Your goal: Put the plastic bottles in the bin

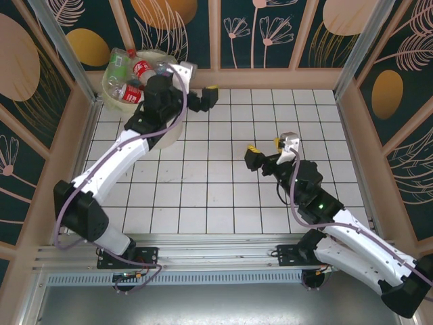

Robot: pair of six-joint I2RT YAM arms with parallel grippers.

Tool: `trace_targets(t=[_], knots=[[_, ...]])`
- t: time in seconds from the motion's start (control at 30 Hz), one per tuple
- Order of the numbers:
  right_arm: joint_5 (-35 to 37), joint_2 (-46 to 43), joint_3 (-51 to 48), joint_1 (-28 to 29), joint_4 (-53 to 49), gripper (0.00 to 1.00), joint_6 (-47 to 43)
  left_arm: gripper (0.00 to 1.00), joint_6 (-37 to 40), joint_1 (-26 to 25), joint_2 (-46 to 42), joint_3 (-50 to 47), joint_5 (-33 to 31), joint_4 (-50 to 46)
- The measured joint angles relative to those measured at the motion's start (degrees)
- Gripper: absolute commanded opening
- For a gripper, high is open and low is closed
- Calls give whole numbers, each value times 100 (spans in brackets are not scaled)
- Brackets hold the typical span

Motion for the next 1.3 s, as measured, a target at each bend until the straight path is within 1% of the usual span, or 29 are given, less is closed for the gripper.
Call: trace_targets(t=[0.13,0.27,0.43,0.57,0.7,0.8,1.0,1.1,1.3], knots=[[111,-74,-476,-168,385,99,-114,98,-151,2,-852,-1292,-72,581],[328,-74,-1038,-256,791,99,-238,98,-181,2,-1655,-2553,-483,1056],[568,-72,-1388,-562,1104,99,-282,98,-129,2,-2245,-3834,-1453,1591],[778,-74,-1565,-802,1381,99,-214,98,44,4,-2472,-4732,-2444,2035],[949,-74,-1904,-999,1661,99,-188,99,219,74,-2371,-5104,-3375,2234],[1034,-72,-2107,-1187,1792,99,-181,99,297,245,-2258,-5300,-3840,2522],[1058,-68,-2306,-1587,2061,99,-166,98,472,920,-2275,-5939,-4201,3257],[1036,0,-2380,-1751,2181,99,-146,98,470,1268,-2317,-6282,-4264,3595],[898,166,-2382,-1886,2238,99,-208,99,647,1434,-2168,-6826,-4365,4448]])
